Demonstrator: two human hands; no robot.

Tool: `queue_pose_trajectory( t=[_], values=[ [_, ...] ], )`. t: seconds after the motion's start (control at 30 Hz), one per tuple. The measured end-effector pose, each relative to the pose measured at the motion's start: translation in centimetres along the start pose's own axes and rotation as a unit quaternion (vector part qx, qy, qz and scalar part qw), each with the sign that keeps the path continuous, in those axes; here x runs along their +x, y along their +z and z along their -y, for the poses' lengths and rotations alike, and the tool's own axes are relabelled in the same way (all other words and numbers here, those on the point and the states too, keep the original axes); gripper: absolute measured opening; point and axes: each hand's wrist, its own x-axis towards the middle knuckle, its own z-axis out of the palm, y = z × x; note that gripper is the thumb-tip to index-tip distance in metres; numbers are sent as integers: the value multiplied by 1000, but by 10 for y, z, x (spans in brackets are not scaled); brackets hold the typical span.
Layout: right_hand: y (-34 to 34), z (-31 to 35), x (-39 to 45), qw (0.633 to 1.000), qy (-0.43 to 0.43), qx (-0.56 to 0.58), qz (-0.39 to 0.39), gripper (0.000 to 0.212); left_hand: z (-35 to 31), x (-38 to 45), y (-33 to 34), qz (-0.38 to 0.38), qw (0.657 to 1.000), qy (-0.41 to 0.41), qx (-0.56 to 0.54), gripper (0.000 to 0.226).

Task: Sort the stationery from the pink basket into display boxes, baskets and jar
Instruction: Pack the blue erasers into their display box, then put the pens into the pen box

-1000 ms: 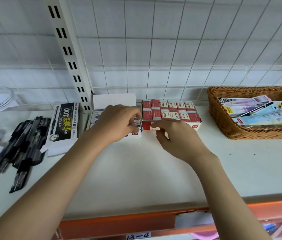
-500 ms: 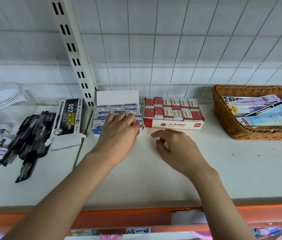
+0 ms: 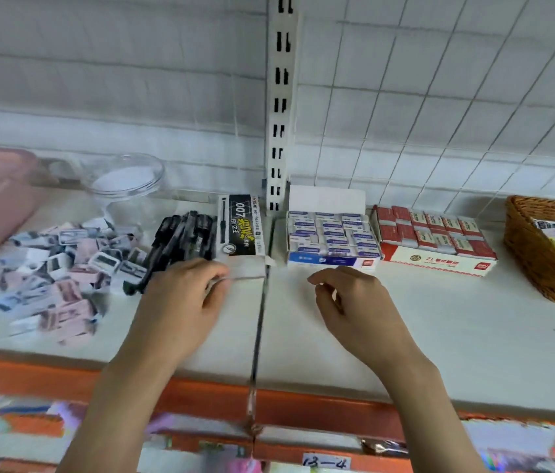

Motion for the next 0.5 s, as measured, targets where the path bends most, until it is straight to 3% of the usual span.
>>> queue_pose_trajectory(
  t=[0.1, 0.3, 0.5],
  values=[
    [28, 42, 10, 1000, -2, 6, -15, 23, 46, -12, -33, 6, 999, -32, 5, 13],
    [82, 124, 34, 1000, 7, -6, -12, 20, 120, -26, -77, 42, 999, -11, 0, 14],
    [96, 148, 39, 996, 81, -39, -13, 17, 143, -16, -86, 69, 994, 34, -77, 16]
  ],
)
